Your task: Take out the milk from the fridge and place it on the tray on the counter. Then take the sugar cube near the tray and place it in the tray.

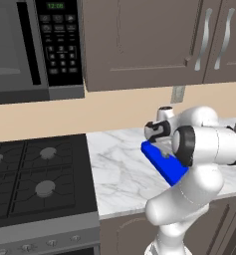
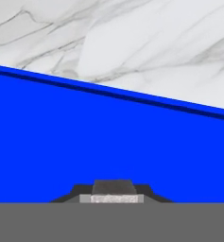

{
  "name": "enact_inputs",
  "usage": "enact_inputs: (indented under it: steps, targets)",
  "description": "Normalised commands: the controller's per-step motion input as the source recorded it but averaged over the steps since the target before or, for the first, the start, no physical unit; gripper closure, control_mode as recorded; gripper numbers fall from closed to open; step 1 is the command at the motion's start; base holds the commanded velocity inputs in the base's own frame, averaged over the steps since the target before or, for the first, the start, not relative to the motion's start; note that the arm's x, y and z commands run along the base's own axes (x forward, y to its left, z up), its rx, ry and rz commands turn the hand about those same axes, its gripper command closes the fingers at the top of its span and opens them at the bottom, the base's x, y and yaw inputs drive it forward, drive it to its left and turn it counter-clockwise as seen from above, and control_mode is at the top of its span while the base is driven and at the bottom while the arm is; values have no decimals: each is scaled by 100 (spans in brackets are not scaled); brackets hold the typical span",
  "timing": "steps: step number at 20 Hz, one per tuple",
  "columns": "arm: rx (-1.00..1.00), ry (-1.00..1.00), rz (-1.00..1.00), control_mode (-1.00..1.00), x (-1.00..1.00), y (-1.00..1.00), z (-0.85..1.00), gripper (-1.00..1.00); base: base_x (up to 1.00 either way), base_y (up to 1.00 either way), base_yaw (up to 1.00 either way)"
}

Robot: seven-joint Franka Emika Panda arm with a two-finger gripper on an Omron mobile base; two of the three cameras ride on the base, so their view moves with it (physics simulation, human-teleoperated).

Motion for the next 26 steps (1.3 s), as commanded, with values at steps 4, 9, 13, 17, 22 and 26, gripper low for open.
enact_inputs:
  steps: [4,9,13,17,22,26]
  targets:
    - [0,0,0,-100,8,0,-22,100,0,0,0]
    - [0,0,0,-100,8,-1,-22,100,0,0,0]
    - [0,0,0,-100,13,-3,-19,100,0,0,0]
    - [0,0,0,-100,3,-1,-24,100,0,0,0]
    - [0,0,0,-100,0,0,-26,-100,0,0,0]
    - [0,-4,0,-100,-5,-1,-8,-100,0,0,0]
